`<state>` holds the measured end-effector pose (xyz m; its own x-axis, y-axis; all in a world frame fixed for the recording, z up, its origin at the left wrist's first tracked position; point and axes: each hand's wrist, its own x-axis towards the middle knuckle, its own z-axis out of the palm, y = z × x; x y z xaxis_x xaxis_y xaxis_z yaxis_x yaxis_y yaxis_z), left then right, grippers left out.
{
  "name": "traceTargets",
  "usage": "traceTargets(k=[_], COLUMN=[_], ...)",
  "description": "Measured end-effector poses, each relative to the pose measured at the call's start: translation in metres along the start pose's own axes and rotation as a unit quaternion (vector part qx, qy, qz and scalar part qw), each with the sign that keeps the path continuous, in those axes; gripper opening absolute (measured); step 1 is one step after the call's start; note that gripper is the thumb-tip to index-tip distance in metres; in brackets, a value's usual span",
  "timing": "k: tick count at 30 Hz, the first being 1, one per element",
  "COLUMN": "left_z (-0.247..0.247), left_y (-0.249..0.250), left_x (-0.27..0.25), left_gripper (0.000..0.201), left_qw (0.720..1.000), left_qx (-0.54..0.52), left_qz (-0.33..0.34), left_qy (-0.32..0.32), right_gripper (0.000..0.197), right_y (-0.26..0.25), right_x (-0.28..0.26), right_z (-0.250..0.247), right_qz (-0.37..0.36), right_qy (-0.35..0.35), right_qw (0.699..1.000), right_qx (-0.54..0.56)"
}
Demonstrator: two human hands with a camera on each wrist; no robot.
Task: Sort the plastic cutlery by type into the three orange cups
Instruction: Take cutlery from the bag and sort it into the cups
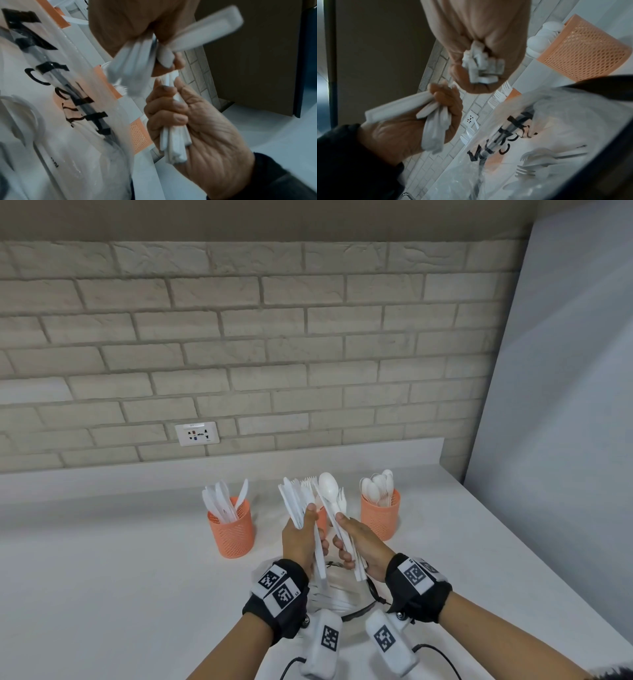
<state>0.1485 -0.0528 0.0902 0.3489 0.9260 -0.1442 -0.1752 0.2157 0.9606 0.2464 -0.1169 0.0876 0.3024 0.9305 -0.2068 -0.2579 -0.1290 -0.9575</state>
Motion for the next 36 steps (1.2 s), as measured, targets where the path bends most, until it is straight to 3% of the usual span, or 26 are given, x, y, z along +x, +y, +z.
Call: traceTargets(k=[6, 13, 22, 26, 29, 36], left_z=[-0.001, 0.002, 0.000, -0.001, 0.000, -0.002], left_y=[-0.001, -0.004, -0.005, -0.002, -0.001, -0.002], left_x=[0.002, 0.001, 0.005, 0.001, 0.000, -0.001], left_gripper=[0.015, 0.019, 0.024, 0.032, 0.034, 0.038], left_qw=[0.999, 0.998, 0.998, 0.999, 0.998, 0.997], left_qx=[-0.012, -0.007, -0.010, 0.025, 0.048, 0.002], left_qz=[-0.012, -0.035, -0.043, -0.016, 0.000, -0.042], left_qy=[-0.031, -0.060, -0.048, -0.029, -0.028, -0.070], right_gripper=[0.022, 0.022, 0.016, 0.017, 0.008, 0.012], right_y=[-0.002, -0.004, -0.005, -0.004, -0.001, 0.003], right_x=[-0.001, -0.006, -0.008, -0.007, -0.001, 0.003], right_z=[0.001, 0.005, 0.001, -0.001, -0.004, -0.007], right_qz=[-0.011, -0.022, -0.041, -0.069, -0.052, -0.067], right_qy=[0.002, -0.018, -0.023, 0.028, 0.050, 0.085], right_qw=[1.000, 0.999, 0.999, 0.995, 0.995, 0.988], right_qx=[-0.003, -0.021, -0.005, -0.059, -0.066, -0.110])
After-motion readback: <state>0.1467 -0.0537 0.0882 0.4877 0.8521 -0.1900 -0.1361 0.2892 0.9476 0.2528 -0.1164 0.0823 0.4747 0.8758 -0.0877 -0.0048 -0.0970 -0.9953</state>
